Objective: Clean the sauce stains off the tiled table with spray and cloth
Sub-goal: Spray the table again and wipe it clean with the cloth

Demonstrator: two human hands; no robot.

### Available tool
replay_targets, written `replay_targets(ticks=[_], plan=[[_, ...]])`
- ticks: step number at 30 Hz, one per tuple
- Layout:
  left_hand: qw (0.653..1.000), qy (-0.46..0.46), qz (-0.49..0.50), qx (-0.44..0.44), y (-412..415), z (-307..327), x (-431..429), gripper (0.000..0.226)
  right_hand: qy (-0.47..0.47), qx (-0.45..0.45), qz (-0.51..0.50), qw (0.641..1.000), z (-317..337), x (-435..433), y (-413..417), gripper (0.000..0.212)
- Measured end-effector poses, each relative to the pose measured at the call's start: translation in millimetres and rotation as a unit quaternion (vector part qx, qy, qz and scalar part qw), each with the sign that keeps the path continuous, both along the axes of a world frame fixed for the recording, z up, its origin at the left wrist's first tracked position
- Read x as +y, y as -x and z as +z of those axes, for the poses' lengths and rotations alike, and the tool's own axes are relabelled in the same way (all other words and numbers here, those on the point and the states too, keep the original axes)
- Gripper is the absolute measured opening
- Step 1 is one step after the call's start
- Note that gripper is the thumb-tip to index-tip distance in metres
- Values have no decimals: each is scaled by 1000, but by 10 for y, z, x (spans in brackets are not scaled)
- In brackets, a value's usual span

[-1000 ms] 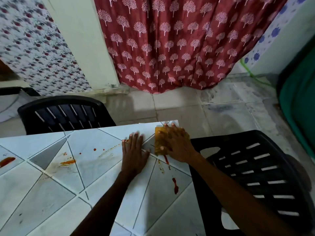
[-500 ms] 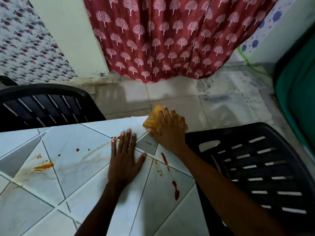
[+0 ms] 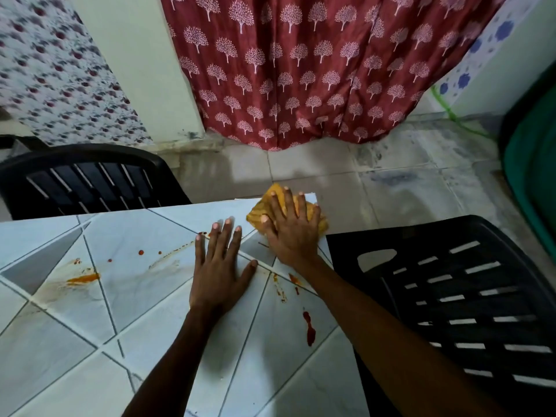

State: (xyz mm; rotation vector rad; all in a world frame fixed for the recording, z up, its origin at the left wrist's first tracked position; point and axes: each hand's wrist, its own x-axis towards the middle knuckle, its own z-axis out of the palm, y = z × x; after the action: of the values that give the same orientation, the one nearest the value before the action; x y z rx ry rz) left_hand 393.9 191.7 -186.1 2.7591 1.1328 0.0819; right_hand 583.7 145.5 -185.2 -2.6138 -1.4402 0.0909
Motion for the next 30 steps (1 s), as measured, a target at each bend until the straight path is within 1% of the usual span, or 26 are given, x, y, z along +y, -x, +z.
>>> replay_targets(ticks=[2,4,7,9,10,13,14,16,17,19,22,24,25,27,29,30], plan=[[1000,-4,2,0,8,-11,-5,78,-13,-16,55,998,-21,-363,189,60],[1000,-6,-1,-2,3,-13,-21,79,-13,-14,79,997,-60,-854,300,61],[1000,-3,-2,-6,-12,1,-28,79,1,2,26,1000,-71,-1290,178,67],[1000,2,-3,-12,2,14,-34,78,41,20,-34,998,-65,-1209,-1,73],[1000,6,-6,-22,7,17,-37,78,46,28,-61,997,-57,-1054,-91,75],[996,28,-12,-83,51,48,-7,76,17,61,-113,992,30,-317,-193,80],[993,39,2,-111,82,51,-5,74,13,65,-114,991,65,-111,-149,80],[985,42,49,-158,149,67,26,67,5,46,-103,994,56,97,11,78],[981,35,75,-174,193,77,61,63,-1,31,-87,996,51,74,113,77],[976,26,104,-188,315,100,131,59,6,23,-22,999,34,-239,357,75],[984,16,82,-155,554,107,229,65,33,54,60,996,25,-900,567,80],[991,18,71,-108,744,71,259,73,68,51,76,993,40,-1181,494,86],[994,23,67,-86,833,48,247,77,82,44,61,994,35,-1234,394,89],[996,33,66,-58,1002,-4,234,84,76,30,-22,996,7,-1052,200,94],[995,50,74,-49,1125,-32,240,88,44,30,-107,993,0,-571,112,90],[994,56,76,-50,1153,-30,243,89,33,37,-129,990,-2,-294,120,88]])
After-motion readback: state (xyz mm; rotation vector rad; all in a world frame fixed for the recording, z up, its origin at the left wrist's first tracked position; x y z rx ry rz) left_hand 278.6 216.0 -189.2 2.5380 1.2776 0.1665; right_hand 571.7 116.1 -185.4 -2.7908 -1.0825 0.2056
